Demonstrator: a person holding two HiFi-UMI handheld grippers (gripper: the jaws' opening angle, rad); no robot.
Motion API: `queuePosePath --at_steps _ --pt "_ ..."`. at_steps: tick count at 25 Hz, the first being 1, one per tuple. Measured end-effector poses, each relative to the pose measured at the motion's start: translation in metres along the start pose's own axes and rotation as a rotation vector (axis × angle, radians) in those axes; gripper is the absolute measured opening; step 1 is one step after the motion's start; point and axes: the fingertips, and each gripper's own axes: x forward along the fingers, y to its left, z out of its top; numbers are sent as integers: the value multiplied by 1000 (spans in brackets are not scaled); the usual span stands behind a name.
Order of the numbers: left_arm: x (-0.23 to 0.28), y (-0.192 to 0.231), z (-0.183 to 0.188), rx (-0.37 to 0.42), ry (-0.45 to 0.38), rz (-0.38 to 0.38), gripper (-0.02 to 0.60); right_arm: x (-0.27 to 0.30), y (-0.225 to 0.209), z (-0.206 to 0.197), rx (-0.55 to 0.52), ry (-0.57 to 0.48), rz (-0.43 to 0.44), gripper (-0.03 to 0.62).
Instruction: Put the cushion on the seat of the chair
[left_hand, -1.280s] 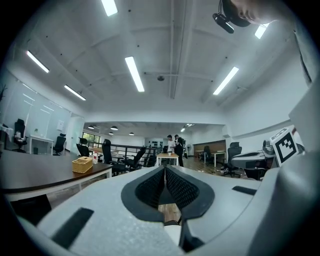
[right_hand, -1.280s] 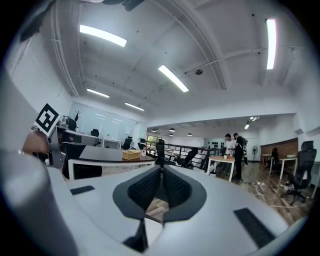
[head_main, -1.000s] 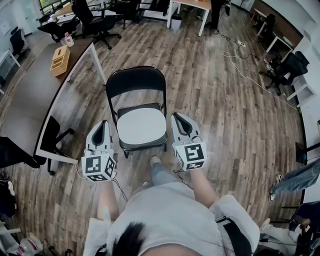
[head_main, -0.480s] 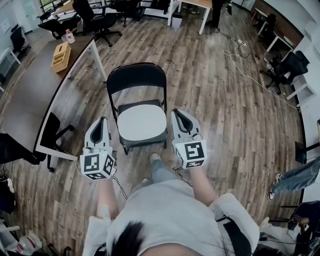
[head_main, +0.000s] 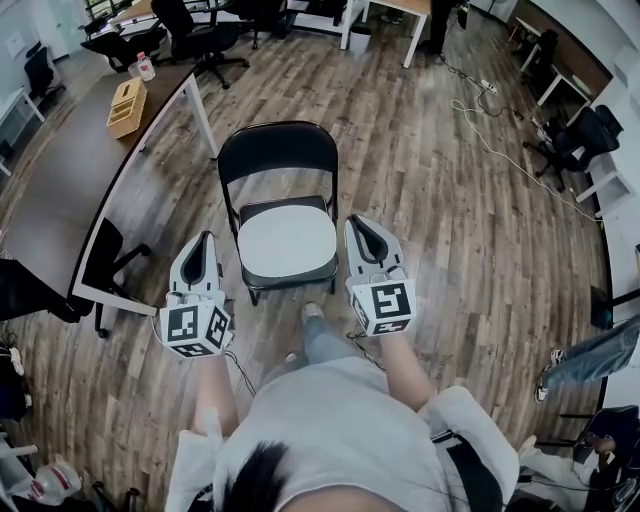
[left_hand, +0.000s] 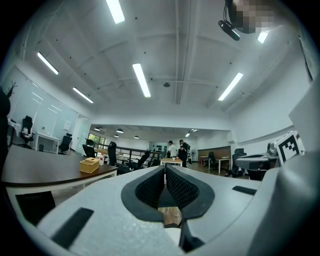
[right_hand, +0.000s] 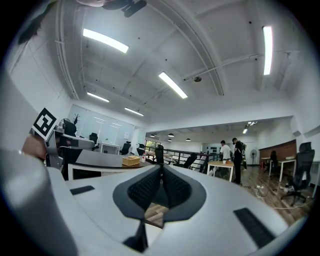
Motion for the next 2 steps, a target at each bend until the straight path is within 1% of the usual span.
queuePosePath --at_steps 2 --pt "0 0 -1 1 0 -1 17 0 0 0 0 -3 -1 18"
